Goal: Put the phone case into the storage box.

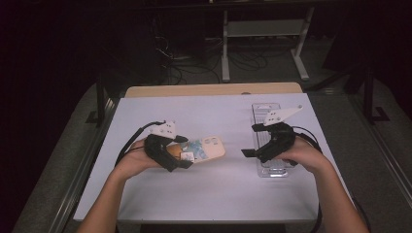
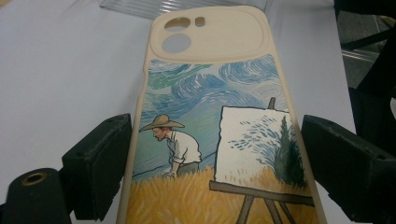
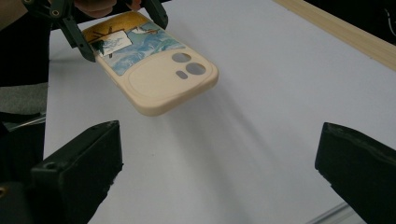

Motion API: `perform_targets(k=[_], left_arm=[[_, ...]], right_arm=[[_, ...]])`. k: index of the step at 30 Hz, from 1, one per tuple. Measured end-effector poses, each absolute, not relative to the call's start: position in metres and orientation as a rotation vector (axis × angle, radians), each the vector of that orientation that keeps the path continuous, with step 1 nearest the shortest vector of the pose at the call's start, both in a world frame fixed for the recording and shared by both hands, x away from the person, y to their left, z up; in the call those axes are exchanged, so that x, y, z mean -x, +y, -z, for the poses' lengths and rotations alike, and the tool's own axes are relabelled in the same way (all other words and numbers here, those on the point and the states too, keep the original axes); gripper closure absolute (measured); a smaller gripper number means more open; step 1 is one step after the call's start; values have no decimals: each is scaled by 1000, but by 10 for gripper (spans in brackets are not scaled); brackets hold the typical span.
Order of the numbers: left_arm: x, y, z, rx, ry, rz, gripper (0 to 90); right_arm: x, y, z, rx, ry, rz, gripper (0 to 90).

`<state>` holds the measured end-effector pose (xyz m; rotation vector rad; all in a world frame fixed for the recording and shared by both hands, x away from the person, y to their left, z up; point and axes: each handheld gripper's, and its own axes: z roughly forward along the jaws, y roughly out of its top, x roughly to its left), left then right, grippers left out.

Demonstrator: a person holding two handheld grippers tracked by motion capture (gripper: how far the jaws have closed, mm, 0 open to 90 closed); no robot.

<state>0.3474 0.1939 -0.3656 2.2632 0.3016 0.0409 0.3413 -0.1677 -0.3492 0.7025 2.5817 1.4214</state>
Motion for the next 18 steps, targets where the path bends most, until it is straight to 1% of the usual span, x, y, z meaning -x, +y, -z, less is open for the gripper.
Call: perform_targets(k=[13, 18], left_arm=[[-349, 195, 366, -2253, 270, -33, 108], [-348, 194, 367, -2248, 263, -9, 108]], right_arm=[[-360, -160, 339, -601, 2648, -1470, 4], [-359, -153, 342, -554, 2696, -1457, 3]])
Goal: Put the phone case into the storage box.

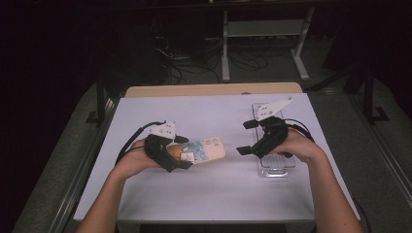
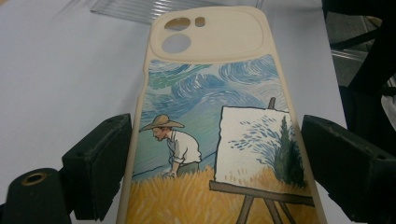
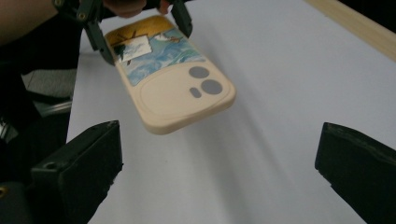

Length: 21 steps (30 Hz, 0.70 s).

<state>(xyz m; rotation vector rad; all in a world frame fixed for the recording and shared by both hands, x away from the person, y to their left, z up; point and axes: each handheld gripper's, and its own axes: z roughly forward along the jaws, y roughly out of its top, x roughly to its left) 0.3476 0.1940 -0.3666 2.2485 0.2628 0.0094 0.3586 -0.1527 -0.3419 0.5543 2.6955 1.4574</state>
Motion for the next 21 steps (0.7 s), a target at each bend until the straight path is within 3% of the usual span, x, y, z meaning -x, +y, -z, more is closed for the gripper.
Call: perform_targets(k=[21], left_arm=[[-332, 170, 370, -2268, 164, 46, 108]], right_arm=[[-337, -132, 345, -364, 2801, -1380, 4]])
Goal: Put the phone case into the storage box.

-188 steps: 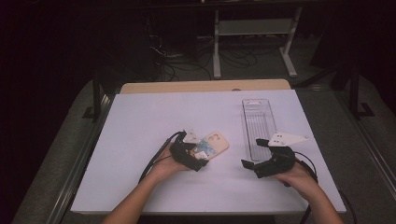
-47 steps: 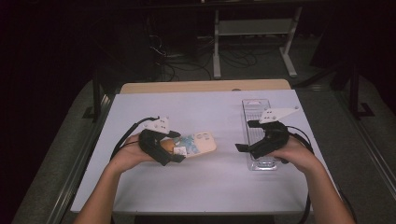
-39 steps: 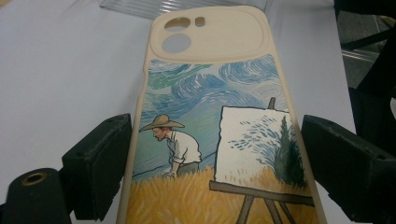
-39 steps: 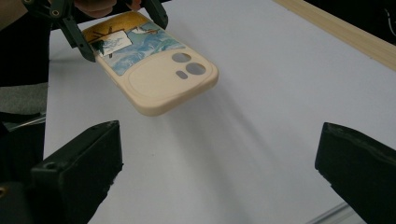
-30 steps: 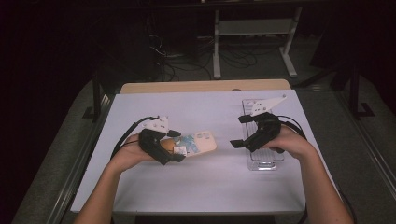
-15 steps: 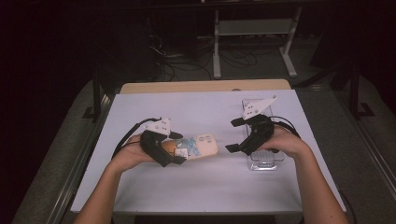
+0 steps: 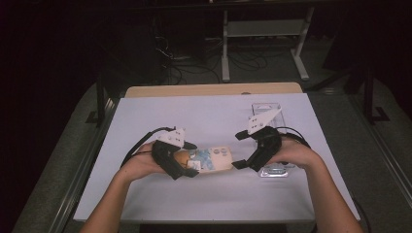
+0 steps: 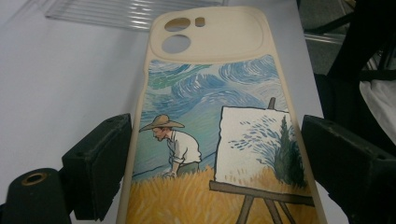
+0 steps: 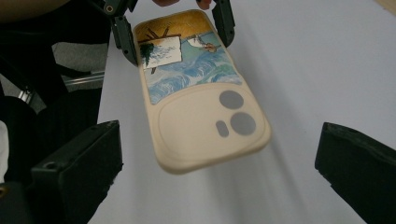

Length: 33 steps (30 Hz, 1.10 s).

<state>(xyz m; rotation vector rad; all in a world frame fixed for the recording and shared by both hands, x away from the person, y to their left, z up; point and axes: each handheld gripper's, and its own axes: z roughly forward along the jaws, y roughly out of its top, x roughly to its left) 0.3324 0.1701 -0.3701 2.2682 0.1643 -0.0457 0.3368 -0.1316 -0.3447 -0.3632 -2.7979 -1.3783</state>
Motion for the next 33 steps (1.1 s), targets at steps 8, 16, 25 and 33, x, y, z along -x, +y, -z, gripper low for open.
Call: perform_targets(k=[8, 16, 25, 33], left_arm=[[-328, 161, 371, -2279, 120, 58, 108], [-325, 158, 370, -2292, 89, 52, 108], [-321, 155, 366, -2294, 63, 52, 109], [-317, 152, 364, -2301, 45, 44, 109]], right_arm=[[-333, -121, 348, 319, -2788, 1353, 4], [-332, -113, 351, 256, -2799, 1350, 3], [-331, -100, 355, 216, -2792, 1318, 3], [-331, -88, 357, 146, -2805, 1318, 3]])
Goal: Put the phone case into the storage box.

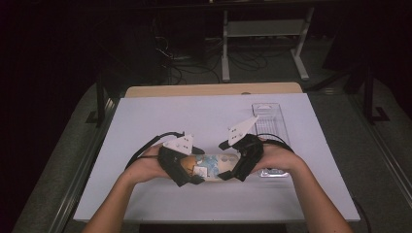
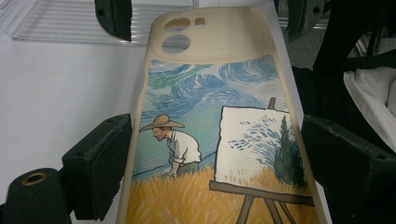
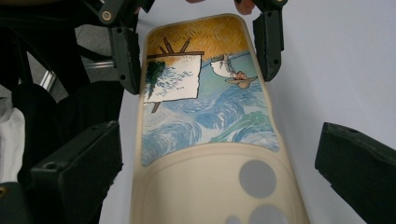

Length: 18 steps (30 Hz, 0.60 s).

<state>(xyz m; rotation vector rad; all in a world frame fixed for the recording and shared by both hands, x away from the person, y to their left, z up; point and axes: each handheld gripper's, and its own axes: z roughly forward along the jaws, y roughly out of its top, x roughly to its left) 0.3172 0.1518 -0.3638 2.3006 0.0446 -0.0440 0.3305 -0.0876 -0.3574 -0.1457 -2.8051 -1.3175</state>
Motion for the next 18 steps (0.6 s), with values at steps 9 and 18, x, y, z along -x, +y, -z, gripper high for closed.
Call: perform_targets(k=[9, 18], left_arm=[[-317, 152, 363, -2303, 34, 40, 109], [-316, 151, 362, -2308, 8, 26, 109]], right_arm=[[-329, -74, 362, 95, -2815, 1274, 4], [-326, -64, 366, 85, -2841, 1201, 4]])
